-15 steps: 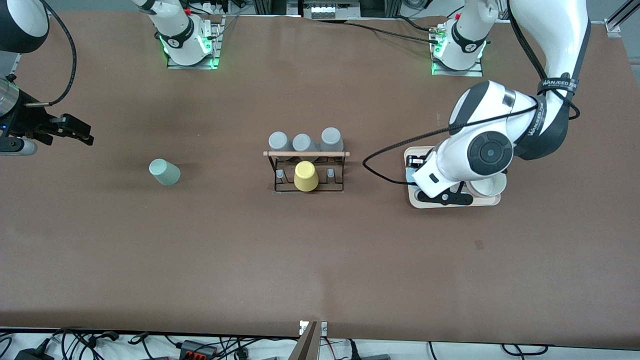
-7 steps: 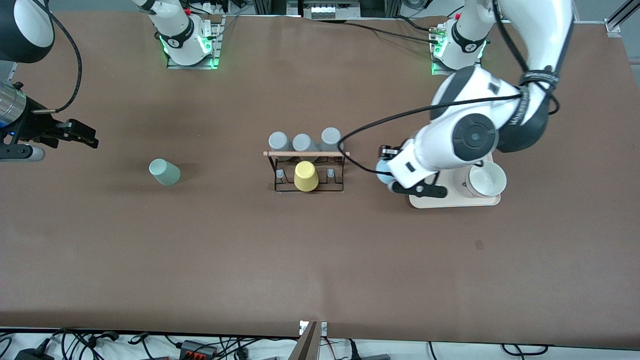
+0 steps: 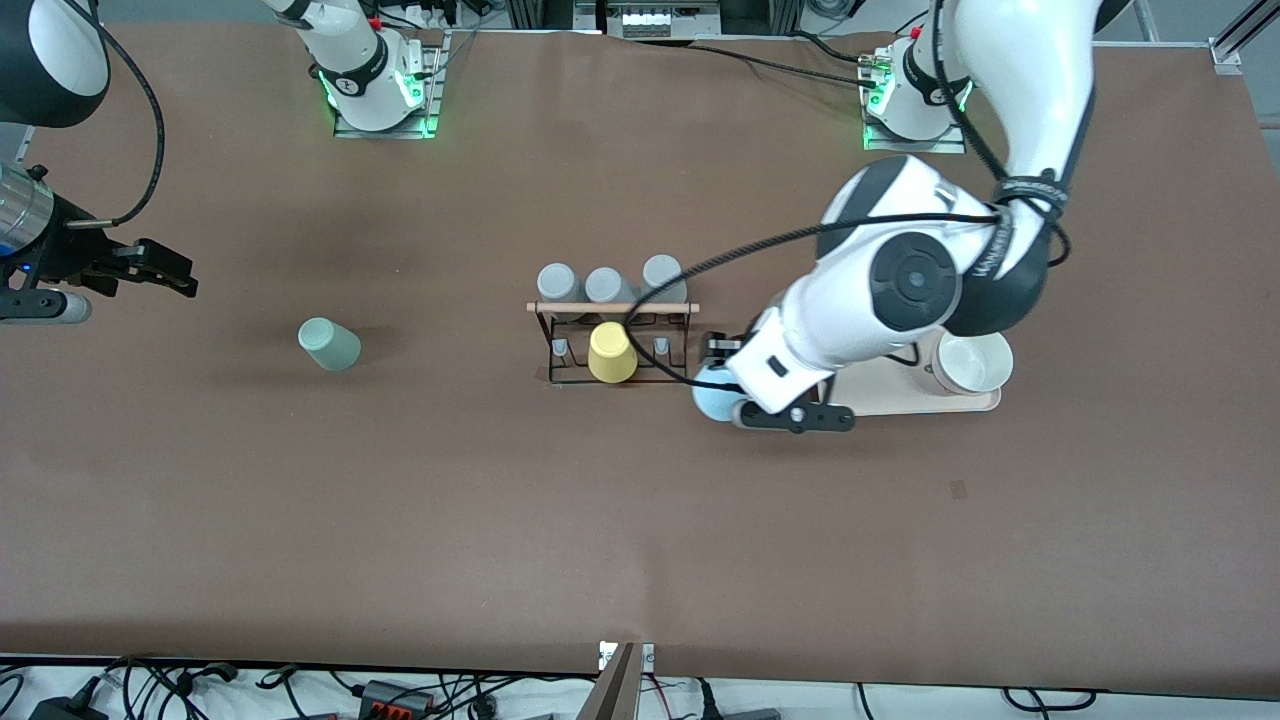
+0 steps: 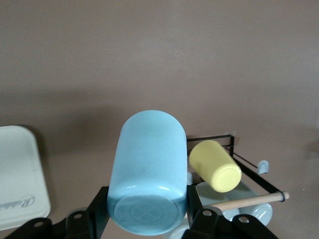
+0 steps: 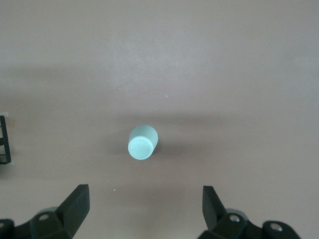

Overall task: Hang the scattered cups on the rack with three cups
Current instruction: 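Carry the light blue cup with the left gripper to the rack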

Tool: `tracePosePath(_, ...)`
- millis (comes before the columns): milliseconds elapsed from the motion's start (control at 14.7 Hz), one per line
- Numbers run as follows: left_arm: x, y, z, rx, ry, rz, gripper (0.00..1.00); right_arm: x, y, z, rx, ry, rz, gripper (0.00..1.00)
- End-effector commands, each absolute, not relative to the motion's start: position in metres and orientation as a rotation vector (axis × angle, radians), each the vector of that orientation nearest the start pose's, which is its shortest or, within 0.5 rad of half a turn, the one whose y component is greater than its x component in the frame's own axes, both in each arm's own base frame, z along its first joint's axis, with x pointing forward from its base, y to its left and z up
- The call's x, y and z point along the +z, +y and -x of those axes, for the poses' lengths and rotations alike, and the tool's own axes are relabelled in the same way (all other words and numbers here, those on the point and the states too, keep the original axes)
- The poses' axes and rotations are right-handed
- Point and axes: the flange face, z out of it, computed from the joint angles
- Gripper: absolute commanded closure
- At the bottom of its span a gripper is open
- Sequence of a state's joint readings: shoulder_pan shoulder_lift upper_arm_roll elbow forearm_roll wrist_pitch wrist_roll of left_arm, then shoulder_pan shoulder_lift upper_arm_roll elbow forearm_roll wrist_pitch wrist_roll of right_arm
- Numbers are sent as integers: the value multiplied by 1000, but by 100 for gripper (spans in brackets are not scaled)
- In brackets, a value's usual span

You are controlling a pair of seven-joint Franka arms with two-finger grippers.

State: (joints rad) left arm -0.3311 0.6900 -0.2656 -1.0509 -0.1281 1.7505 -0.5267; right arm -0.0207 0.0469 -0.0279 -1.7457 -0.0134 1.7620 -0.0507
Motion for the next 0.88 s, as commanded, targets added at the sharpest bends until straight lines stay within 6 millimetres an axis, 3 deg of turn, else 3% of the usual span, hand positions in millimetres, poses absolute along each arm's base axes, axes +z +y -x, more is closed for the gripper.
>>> tracePosePath(0,436,-416,-631,246,-52,3425,99,530,-30,-575,67,-18,3158,0)
tracePosePath(272,408,-432,-615,370,-44,3401,99,529,-30,-576,69,-15,3156,0)
tracePosePath(611,398,-433,-603,415,-28,3365,99,526,-31,-576,77,-13,3157,0)
tracePosePath(815,405,-432,-597,431,-18,3355,99,526,-31,-576,77,-18,3157,0)
